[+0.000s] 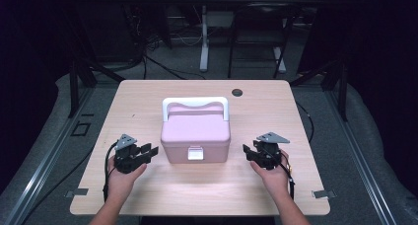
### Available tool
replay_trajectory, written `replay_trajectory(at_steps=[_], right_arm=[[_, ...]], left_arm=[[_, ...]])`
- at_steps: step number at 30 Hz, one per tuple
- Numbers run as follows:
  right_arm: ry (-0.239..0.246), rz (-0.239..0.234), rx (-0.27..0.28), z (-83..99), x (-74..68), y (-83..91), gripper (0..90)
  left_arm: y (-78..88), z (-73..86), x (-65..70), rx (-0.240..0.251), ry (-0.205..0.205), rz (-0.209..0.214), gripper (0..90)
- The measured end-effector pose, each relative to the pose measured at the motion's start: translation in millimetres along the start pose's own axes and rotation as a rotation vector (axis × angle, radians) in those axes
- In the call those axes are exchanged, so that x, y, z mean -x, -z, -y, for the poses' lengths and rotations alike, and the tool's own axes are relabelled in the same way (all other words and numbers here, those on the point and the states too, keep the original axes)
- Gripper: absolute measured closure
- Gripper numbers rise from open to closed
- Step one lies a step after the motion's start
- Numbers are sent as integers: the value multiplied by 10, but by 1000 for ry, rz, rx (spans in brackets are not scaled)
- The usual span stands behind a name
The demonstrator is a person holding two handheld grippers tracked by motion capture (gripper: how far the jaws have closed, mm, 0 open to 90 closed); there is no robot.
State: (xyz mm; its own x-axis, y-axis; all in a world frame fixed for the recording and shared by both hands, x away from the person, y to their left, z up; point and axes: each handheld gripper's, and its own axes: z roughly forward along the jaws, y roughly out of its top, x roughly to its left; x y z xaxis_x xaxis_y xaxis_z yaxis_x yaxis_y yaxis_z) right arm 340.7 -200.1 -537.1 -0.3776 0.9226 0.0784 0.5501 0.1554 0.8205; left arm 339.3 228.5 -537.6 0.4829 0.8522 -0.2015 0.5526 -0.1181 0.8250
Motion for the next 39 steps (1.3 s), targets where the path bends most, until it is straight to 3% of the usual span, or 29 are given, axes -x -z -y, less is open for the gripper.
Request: replay_trajectory(at_steps=[3, 5, 8, 13, 16, 21, 29, 39], right_arm=[[-14, -35, 16, -32, -60, -72, 570], [14, -48, 34, -61, -116, -117, 570], [17, -51, 38, -78, -147, -144, 582], [-1, -85, 42, -89, -197, -214, 674], [-3, -74, 41, -94, -229, -240, 706], [7, -90, 48, -114, -277, -267, 738], [28, -91, 55, -104, -391, -274, 900], [49, -90, 39, -104, -402, -236, 900]], left_arm=[[-59, -21, -10, -11, 16, 1, 664], [-94, -29, -8, -11, 24, 1, 696], [-112, -42, 6, -8, 18, 8, 714], [-147, -59, 67, 3, -5, 44, 775], [-162, -64, 103, -10, -25, 35, 816], [-167, -65, 99, -9, -19, 49, 850], [-175, -57, 140, 2, -40, 41, 900], [-159, -50, 173, -5, -40, 38, 900]])
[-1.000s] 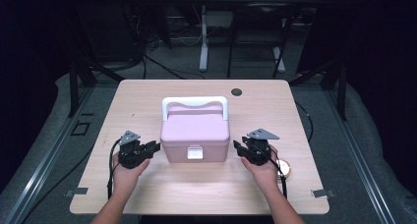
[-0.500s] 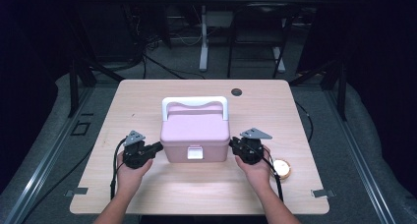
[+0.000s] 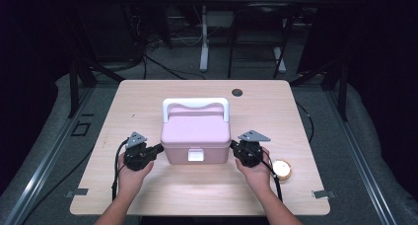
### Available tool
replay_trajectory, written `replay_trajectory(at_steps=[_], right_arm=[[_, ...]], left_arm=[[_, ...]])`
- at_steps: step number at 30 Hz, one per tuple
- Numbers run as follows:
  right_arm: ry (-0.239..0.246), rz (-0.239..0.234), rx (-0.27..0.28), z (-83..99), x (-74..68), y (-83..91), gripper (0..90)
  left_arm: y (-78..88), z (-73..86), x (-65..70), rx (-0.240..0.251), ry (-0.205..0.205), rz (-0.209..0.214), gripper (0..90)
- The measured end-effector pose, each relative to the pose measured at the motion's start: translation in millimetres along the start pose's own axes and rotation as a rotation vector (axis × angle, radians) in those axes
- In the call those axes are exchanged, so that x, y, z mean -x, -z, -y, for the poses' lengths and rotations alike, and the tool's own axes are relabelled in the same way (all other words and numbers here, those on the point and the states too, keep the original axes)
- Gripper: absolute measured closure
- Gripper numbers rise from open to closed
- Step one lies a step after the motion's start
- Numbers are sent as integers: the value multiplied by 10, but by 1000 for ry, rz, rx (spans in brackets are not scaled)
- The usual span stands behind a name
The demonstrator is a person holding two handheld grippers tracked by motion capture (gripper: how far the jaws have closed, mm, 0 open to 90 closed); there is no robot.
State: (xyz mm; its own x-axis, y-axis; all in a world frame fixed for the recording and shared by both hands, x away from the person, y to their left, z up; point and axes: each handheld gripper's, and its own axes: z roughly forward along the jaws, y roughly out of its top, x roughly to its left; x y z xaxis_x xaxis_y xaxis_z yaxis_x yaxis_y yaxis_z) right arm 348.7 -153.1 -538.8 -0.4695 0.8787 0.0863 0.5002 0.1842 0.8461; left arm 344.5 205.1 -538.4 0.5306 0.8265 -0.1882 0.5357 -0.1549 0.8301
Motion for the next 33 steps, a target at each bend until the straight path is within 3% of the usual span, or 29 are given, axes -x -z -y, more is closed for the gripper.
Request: replay_trajectory(at_steps=[11, 21, 33], right_arm=[[35, -4, -41, 55, -8, 179, 900], [38, -31, -69, 212, -30, 436, 900], [52, -37, -86, 392, -185, 708, 900]], left_arm=[[85, 35, 180, -42, -28, 7, 900], [227, 139, 331, -72, -46, 67, 900], [429, 296, 485, -83, -41, 86, 900]])
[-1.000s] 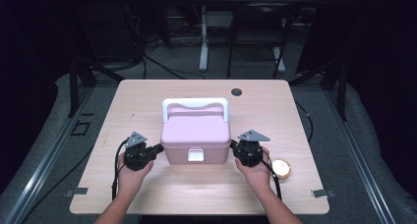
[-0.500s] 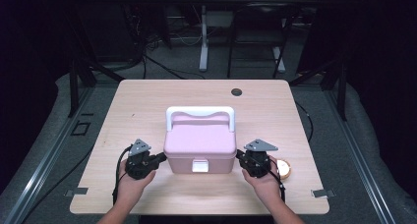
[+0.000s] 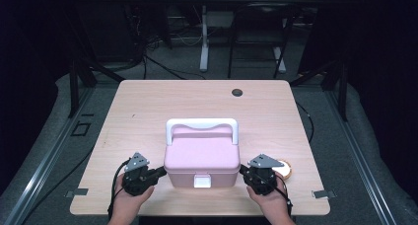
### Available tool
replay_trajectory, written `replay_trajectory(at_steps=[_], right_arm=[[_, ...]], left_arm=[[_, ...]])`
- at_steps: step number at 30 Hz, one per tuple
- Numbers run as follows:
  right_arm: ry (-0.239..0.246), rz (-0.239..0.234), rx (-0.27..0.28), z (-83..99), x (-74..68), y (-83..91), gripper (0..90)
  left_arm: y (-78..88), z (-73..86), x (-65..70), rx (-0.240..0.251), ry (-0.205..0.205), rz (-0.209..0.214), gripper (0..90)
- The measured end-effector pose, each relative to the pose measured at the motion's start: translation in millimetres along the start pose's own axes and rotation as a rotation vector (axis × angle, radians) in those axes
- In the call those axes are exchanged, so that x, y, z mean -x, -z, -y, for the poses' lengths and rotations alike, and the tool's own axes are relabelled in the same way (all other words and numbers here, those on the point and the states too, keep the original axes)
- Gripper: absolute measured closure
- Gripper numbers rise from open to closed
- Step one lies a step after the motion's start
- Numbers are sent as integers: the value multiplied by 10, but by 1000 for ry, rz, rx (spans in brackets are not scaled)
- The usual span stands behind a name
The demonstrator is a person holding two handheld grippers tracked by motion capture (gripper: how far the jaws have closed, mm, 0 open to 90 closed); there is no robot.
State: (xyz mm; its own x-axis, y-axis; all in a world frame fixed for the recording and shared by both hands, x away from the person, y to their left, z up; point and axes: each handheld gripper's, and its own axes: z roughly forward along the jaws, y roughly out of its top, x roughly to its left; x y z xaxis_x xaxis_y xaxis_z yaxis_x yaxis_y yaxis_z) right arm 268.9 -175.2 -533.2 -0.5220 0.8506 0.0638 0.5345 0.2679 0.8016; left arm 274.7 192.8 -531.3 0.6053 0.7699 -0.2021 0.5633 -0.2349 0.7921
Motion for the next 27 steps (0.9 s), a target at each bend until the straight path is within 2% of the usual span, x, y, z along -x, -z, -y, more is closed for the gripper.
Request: replay_trajectory(at_steps=[5, 10, 12, 18, 19, 22, 25, 27], right_arm=[[-5, -35, -14, 103, -43, 146, 900], [25, -8, -13, 145, -100, 209, 900], [36, 0, -18, 153, -114, 226, 900], [-1, -39, -20, 167, -55, 214, 900], [16, -46, -24, 174, -41, 207, 900], [18, -45, -28, 176, -33, 201, 897], [18, -26, -15, 158, -2, 245, 855], [-7, -21, 4, 140, 57, 302, 832]], left_arm=[[56, 49, 61, -11, -6, 20, 900], [76, 79, 106, -11, -12, 25, 900], [75, 90, 102, -4, -2, 36, 900], [76, 105, 70, 5, 6, 58, 900], [79, 97, 45, -2, 2, 71, 896], [98, 83, 28, 2, 4, 69, 890], [172, 54, -14, 13, 14, 71, 885], [204, 48, -43, 19, 29, 75, 865]])
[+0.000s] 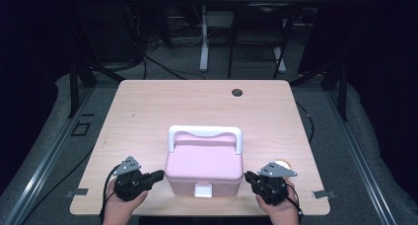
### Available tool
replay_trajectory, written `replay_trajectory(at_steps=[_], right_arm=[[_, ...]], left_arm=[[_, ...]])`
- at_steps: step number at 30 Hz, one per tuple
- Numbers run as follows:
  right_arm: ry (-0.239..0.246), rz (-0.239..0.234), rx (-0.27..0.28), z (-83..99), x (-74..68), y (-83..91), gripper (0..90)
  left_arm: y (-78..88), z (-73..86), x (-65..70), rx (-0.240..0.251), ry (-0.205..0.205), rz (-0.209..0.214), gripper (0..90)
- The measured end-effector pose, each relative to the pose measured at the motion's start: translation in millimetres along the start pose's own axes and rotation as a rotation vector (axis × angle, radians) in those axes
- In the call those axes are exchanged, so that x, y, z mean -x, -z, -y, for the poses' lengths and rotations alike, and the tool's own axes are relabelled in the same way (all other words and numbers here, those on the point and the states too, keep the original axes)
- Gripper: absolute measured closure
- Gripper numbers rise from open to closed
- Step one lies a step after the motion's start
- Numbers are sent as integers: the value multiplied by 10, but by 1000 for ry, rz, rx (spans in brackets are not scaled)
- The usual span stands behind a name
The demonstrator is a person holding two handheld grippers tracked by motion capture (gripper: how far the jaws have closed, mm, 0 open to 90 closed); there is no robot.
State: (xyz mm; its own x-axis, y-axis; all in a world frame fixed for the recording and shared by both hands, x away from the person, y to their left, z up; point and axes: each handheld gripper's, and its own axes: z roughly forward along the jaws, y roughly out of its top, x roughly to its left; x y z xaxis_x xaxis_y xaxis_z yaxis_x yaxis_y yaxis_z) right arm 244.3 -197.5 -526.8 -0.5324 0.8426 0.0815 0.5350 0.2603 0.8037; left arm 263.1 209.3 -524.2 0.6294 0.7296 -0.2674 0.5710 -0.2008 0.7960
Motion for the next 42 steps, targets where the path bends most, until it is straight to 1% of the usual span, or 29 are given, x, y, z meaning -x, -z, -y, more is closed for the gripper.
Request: replay_trajectory(at_steps=[1, 2, 5, 6, 7, 8, 10, 11, 12, 13, 14, 16, 17, 19, 20, 23, 25, 26, 28, 29, 30, 32, 33, 35, 36, 37, 39, 40, 42], right_arm=[[0, 0, 0, 0, 0, 0, 832], [-20, 0, 10, -11, 37, 26, 804], [-34, -7, 22, -31, 70, 58, 772], [-34, -7, 22, -31, 70, 58, 772], [-27, -12, 21, -40, 74, 64, 748], [-8, -20, 23, -52, 76, 84, 702], [-5, -23, 21, -64, 78, 101, 655], [-2, -19, 24, -72, 86, 109, 651], [-4, -21, 27, -88, 99, 123, 638], [-4, -21, 27, -88, 99, 123, 638], [-17, -32, 32, -135, 129, 153, 595], [-22, -36, 35, -152, 135, 160, 576], [-23, -46, 29, -203, 147, 179, 534], [-26, -52, 29, -241, 145, 193, 515], [-23, -53, 32, -261, 142, 195, 508], [-16, -52, 33, -312, 131, 210, 503], [-10, -50, 38, -370, 127, 242, 502], [-5, -55, 45, -432, 133, 270, 498], [1, -57, 51, -526, 146, 314, 493], [1, -57, 51, -526, 146, 314, 493], [6, -73, 63, -618, 162, 347, 491], [4, -81, 65, -652, 167, 358, 491], [0, -96, 73, -706, 180, 370, 491], [-15, -139, 80, -783, 202, 373, 485], [-25, -186, 94, -837, 218, 354, 479], [-25, -186, 94, -837, 218, 354, 479], [-30, -231, 107, -862, 225, 299, 467], [-25, -237, 103, -865, 224, 238, 465], [-24, -231, 99, -864, 222, 209, 465]], left_arm=[[16, -3, -11, 0, 2, -3, 865], [31, -6, -27, 6, 6, 1, 832], [70, -28, -48, 16, 15, 2, 783], [70, -28, -48, 16, 15, 2, 771], [83, -33, -53, 29, 21, 5, 771], [122, -33, -63, 40, 36, 13, 716], [155, -41, -79, 43, 33, 15, 675], [155, -41, -79, 43, 33, 15, 657], [208, -77, -119, 48, 42, 24, 630], [208, -77, -119, 48, 42, 24, 609], [237, -105, -142, 55, 48, 21, 583], [288, -154, -168, 67, 51, 7, 567], [301, -170, -175, 71, 54, 9, 520], [320, -205, -187, 70, 54, 9, 496], [323, -239, -185, 57, 38, 8, 495], [328, -269, -160, 49, 24, 1, 485], [332, -297, -130, 47, 13, 9, 477], [331, -335, -103, 34, -1, 16, 475], [320, -364, -86, 34, -8, 26, 473], [317, -386, -79, 30, -12, 31, 473], [304, -426, -66, 26, -16, 37, 473], [282, -498, -50, 29, -18, 45, 473], [273, -537, -42, 32, -19, 50, 471], [241, -614, -23, 31, -27, 69, 465], [216, -650, -12, 27, -35, 74, 457], [199, -677, -9, 16, -48, 74, 457], [136, -736, 12, 14, -55, 80, 451], [110, -760, 11, 6, -60, 83, 451], [52, -799, 14, 7, -62, 80, 448]])
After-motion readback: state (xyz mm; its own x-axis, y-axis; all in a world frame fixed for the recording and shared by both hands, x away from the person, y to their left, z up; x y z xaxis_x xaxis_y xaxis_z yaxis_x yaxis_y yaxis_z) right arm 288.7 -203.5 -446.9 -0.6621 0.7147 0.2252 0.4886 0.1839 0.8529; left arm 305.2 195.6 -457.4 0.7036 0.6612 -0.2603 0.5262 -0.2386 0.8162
